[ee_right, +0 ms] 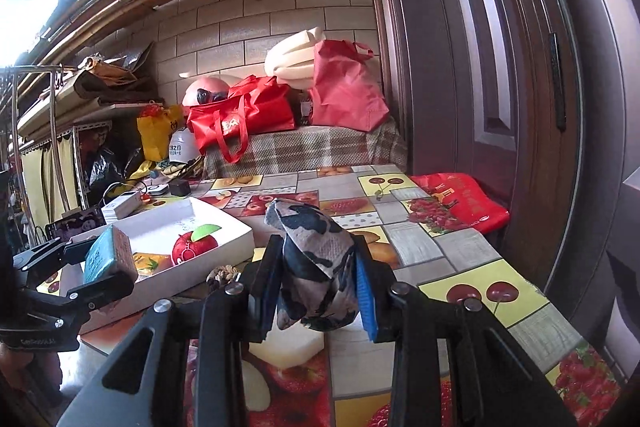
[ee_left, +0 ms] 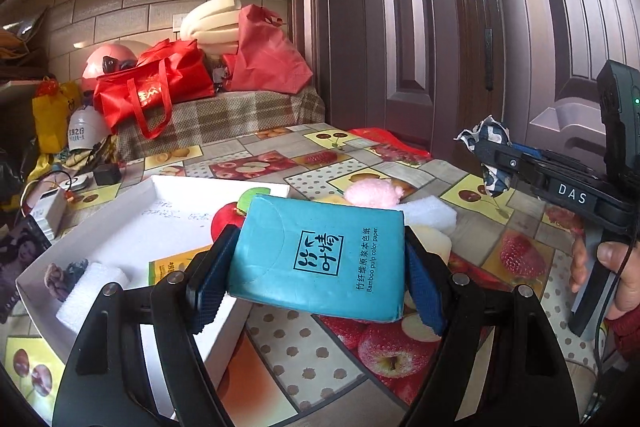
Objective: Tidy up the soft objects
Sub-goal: 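Carry the teal tissue pack and cow-print cloth into the white box while opening both tools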
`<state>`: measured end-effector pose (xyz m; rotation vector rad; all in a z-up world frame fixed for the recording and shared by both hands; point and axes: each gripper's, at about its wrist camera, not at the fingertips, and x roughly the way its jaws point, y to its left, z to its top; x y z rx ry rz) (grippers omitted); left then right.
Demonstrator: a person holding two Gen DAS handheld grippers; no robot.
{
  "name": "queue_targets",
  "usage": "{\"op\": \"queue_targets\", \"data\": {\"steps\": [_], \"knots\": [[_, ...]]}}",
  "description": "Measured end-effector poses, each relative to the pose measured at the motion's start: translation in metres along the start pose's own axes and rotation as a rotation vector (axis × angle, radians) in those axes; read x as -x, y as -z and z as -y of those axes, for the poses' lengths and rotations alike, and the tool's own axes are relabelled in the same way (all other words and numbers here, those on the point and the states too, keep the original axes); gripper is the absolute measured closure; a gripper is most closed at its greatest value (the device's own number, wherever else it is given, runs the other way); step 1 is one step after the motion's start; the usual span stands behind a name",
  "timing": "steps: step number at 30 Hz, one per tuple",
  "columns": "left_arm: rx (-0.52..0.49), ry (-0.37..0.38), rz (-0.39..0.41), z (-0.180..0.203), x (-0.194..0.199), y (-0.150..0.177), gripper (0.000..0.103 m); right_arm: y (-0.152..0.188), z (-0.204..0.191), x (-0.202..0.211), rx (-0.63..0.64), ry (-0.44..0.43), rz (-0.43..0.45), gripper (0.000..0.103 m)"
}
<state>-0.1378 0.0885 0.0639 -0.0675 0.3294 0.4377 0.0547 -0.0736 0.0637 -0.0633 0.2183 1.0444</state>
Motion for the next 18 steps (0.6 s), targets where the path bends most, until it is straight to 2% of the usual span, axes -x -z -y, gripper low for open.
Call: {"op": "queue_targets", "data": {"steps": [9, 18], "knots": [[0.015, -0.102, 0.038, -0.035, 0.018, 0.008, 0.025, 0.003, -0.032, -0.007, 0.059, -0.049, -0.015, 0.07], [0.028, -0.177, 0.038, -0.065, 0.024, 0.013, 0.025, 0.006, -0.06, -0.024, 0.09, -0.116, -0.061, 0.07]]}}
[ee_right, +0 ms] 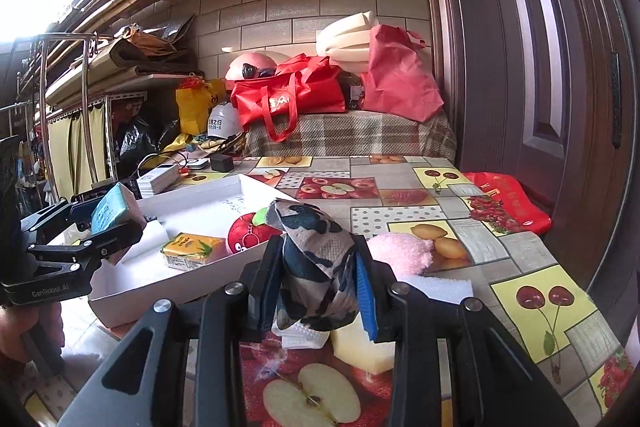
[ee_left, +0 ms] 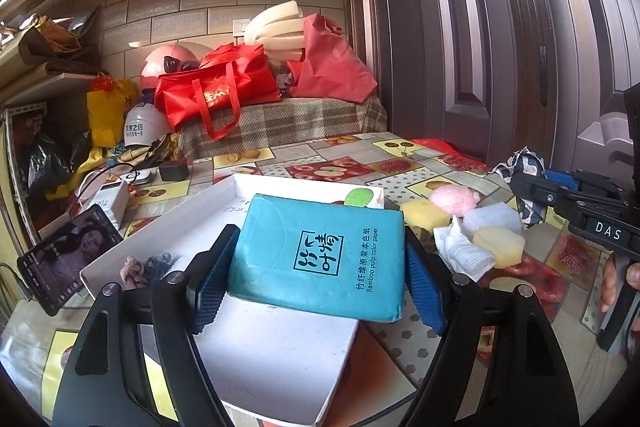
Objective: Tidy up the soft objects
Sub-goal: 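Carry the teal tissue pack and cow-print cloth into the white box while opening both tools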
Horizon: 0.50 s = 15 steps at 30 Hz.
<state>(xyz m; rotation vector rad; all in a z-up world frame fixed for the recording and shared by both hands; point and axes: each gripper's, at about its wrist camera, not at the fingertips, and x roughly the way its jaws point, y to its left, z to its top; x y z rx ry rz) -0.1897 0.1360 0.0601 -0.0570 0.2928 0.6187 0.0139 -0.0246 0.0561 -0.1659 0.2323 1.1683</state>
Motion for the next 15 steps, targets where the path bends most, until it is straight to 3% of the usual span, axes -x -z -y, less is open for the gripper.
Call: {"op": "queue_targets", "data": {"steps": [15], "knots": [[0.085, -0.142, -0.001, -0.066, -0.011, 0.004, 0.025, 0.0, -0.053, -0.038, 0.071, -0.102, -0.053, 0.069]]}}
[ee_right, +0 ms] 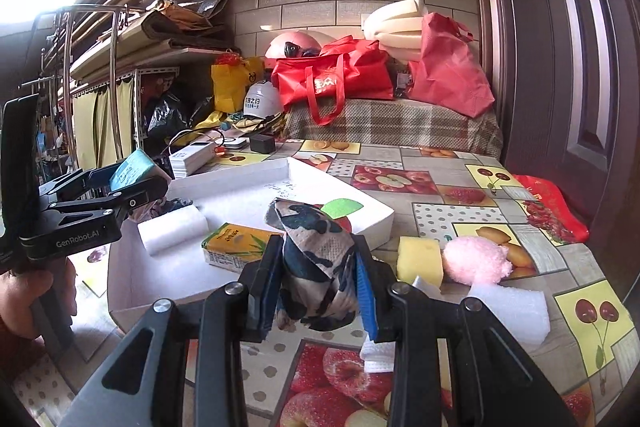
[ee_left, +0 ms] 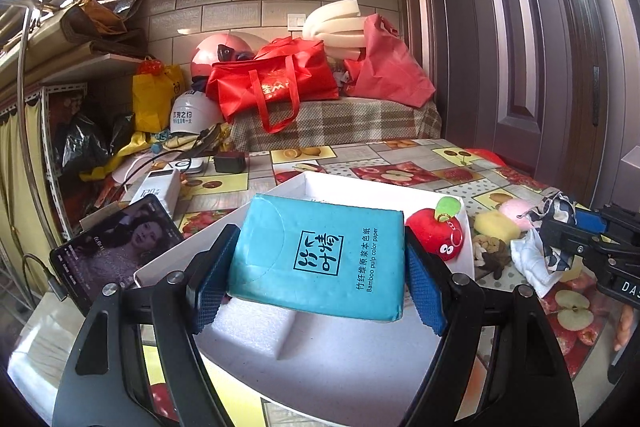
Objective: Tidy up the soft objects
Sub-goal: 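Carry the teal tissue pack and cow-print cloth into the white box while opening both tools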
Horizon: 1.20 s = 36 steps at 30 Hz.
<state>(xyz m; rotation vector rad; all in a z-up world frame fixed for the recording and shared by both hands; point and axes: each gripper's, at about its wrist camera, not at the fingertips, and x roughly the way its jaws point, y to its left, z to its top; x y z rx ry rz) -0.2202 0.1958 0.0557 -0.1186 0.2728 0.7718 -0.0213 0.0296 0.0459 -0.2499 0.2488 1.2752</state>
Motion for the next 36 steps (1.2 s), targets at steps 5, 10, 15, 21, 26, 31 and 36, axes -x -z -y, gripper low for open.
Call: {"op": "queue_targets", "data": {"steps": [5, 10, 15, 21, 26, 31, 36], "knots": [[0.024, -0.059, 0.0, -0.02, -0.013, -0.003, 0.024, -0.004, -0.015, -0.013, 0.014, -0.039, 0.002, 0.069], [0.014, -0.092, -0.005, -0.024, -0.025, -0.006, 0.024, -0.011, -0.032, -0.031, 0.026, -0.063, -0.006, 0.068], [0.001, -0.094, -0.003, -0.025, -0.034, -0.009, 0.024, -0.018, -0.043, -0.052, 0.014, -0.075, -0.021, 0.068], [0.018, -0.067, 0.007, -0.029, -0.038, -0.012, 0.024, -0.028, -0.043, -0.08, -0.025, -0.06, -0.036, 0.068], [0.021, -0.071, 0.018, -0.03, -0.043, -0.015, 0.024, -0.035, -0.041, -0.103, -0.061, -0.04, -0.057, 0.068], [0.008, -0.061, 0.027, -0.028, -0.045, -0.016, 0.024, -0.04, -0.048, -0.116, -0.049, -0.028, -0.074, 0.067], [0.022, -0.066, 0.021, -0.03, -0.047, -0.017, 0.022, -0.042, -0.048, -0.122, -0.052, -0.007, -0.091, 0.054]]}}
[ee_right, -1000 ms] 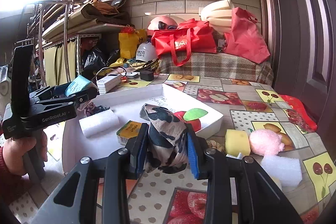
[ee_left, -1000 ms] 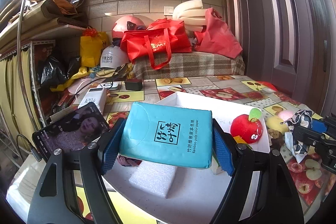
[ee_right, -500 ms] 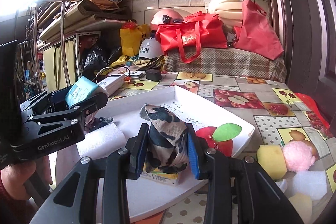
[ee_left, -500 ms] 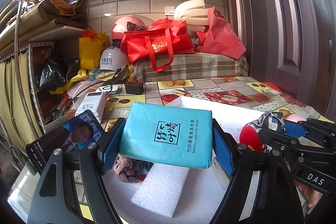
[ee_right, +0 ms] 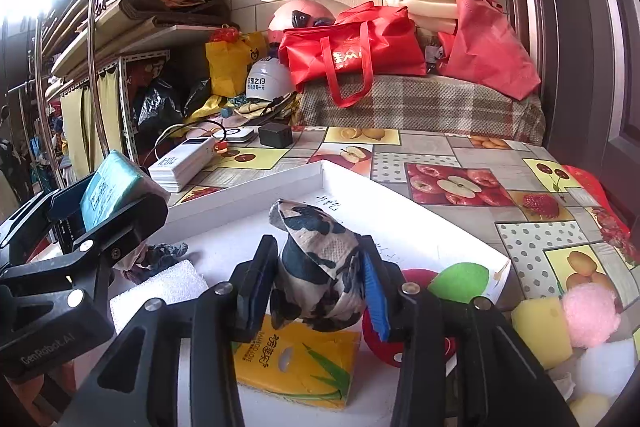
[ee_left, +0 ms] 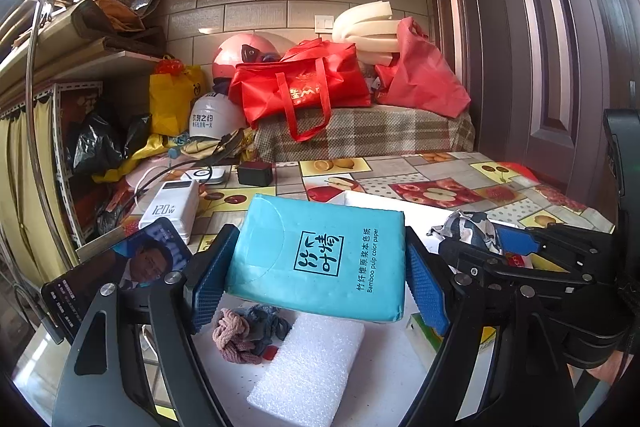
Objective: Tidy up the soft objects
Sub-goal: 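Carry the teal tissue pack and cow-print cloth into the white box while opening both tools, then withdraw both tools from the box toward the remaining items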
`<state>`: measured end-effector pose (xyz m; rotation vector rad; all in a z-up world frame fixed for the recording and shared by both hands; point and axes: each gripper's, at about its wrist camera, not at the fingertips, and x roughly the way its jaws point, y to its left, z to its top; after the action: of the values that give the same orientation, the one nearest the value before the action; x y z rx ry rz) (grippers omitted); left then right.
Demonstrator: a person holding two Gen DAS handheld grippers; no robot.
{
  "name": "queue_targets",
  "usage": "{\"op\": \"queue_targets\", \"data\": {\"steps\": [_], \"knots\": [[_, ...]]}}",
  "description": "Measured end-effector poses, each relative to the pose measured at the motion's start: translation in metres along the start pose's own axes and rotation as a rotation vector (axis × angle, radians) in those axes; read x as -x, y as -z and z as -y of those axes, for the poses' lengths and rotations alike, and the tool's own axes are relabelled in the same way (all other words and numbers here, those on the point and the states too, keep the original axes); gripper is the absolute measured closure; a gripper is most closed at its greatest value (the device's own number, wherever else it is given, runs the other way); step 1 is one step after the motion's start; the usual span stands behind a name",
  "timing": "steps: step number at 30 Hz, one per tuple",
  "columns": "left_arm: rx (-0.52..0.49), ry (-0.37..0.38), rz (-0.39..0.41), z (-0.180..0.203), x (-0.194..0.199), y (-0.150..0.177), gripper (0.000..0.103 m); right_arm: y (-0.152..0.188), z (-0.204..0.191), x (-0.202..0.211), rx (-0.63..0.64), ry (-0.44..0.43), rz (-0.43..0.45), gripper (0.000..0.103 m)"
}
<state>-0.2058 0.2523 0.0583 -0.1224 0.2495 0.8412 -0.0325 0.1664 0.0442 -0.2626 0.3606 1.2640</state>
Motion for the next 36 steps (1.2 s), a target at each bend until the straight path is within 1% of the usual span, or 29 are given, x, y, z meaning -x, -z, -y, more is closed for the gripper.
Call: {"op": "queue_targets", "data": {"steps": [1, 2, 4, 5, 6, 8, 14, 16, 19, 31, 36], "knots": [[0.001, -0.001, 0.001, 0.0, 0.0, 0.0, 0.02, 0.0, 0.001, 0.001, -0.004, 0.008, 0.005, 0.044], [0.006, -0.004, 0.005, -0.001, 0.001, 0.0, 0.019, 0.0, 0.002, 0.002, -0.011, 0.022, 0.011, 0.04], [0.015, -0.01, 0.003, -0.002, 0.0, 0.0, 0.013, 0.0, 0.006, 0.002, -0.033, 0.034, 0.013, 0.029], [0.019, -0.019, 0.001, -0.003, -0.001, 0.0, 0.01, 0.0, 0.009, 0.002, -0.048, 0.038, 0.011, 0.026], [0.022, -0.028, -0.001, -0.003, -0.001, 0.0, 0.0, 0.0, 0.012, 0.002, -0.065, 0.039, 0.011, 0.022], [0.017, -0.035, 0.001, -0.002, 0.0, 0.001, 0.0, 0.0, 0.015, 0.003, -0.082, 0.036, 0.017, 0.019], [0.017, -0.034, 0.01, -0.001, 0.002, 0.002, 0.0, 0.0, 0.013, 0.008, -0.084, 0.066, 0.045, 0.014], [0.022, -0.033, 0.016, -0.002, 0.004, 0.001, 0.0, 0.0, 0.015, 0.009, -0.094, 0.079, 0.05, 0.007], [0.026, -0.033, 0.017, -0.002, 0.004, 0.001, 0.0, 0.0, 0.02, 0.01, -0.116, 0.082, 0.054, 0.0], [0.026, -0.033, 0.019, -0.002, 0.005, 0.001, 0.0, 0.001, 0.019, 0.014, -0.11, 0.107, 0.085, 0.0], [0.027, -0.034, 0.019, -0.004, 0.005, 0.0, 0.0, 0.001, 0.019, 0.014, -0.11, 0.106, 0.085, 0.0]]}}
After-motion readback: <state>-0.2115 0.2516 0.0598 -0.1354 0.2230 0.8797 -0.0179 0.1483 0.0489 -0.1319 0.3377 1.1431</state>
